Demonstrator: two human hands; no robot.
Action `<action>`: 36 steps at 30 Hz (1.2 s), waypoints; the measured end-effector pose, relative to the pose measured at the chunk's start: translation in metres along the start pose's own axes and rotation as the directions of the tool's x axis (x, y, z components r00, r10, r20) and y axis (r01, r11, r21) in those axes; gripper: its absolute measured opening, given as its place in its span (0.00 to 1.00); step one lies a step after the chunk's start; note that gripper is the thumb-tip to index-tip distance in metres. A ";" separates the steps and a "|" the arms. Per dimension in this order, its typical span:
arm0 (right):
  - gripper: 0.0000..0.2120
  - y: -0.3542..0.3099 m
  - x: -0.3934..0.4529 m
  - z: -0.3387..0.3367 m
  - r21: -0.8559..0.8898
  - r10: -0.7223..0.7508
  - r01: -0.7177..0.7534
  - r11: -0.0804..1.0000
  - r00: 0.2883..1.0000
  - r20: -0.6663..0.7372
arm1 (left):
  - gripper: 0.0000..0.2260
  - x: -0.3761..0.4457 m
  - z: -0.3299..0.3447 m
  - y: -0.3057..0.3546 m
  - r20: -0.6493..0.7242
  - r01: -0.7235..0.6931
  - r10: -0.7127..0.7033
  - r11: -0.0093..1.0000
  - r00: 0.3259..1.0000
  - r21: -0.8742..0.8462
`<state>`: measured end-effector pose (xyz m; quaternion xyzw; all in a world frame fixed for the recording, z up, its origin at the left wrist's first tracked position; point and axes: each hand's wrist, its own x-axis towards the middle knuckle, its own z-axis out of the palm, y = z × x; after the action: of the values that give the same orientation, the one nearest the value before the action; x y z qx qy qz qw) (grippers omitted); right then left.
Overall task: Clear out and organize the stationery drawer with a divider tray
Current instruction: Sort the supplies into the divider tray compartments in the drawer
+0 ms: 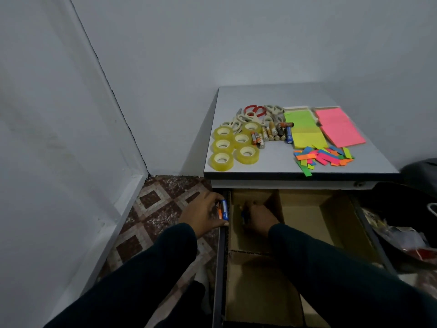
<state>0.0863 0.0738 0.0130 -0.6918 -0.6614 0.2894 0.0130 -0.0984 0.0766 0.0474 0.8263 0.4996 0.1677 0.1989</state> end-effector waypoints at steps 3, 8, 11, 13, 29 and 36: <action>0.26 -0.002 0.014 0.009 0.075 0.029 -0.026 0.997 0.998 -0.049 | 0.27 0.004 0.002 -0.006 -0.012 -0.004 0.004 0.999 1.000 -0.034; 0.22 -0.010 0.022 0.024 0.223 0.042 -0.005 0.975 0.985 -0.165 | 0.27 0.008 0.004 -0.012 -0.003 -0.012 0.012 0.997 1.000 -0.082; 0.24 -0.009 0.023 0.030 0.291 0.053 0.010 0.957 0.977 -0.207 | 0.26 0.009 0.004 -0.013 0.005 -0.026 0.026 0.994 1.000 -0.106; 0.24 -0.008 0.022 0.032 0.338 0.054 0.015 0.941 0.980 -0.194 | 0.26 0.009 0.006 -0.014 0.003 -0.028 0.028 0.993 1.000 -0.116; 0.17 -0.005 0.032 0.030 0.593 0.302 -0.217 0.776 0.952 -0.047 | 0.26 0.007 0.005 -0.011 0.002 -0.038 0.038 0.995 0.999 -0.091; 0.18 -0.003 0.023 0.016 0.543 0.262 -0.228 0.808 0.965 0.014 | 0.26 0.007 0.006 -0.006 0.038 -0.056 0.059 0.995 0.998 -0.078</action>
<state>0.0755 0.0900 -0.0080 -0.7479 -0.4576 0.4417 0.1901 -0.0966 0.0839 0.0397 0.8353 0.4646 0.1758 0.2358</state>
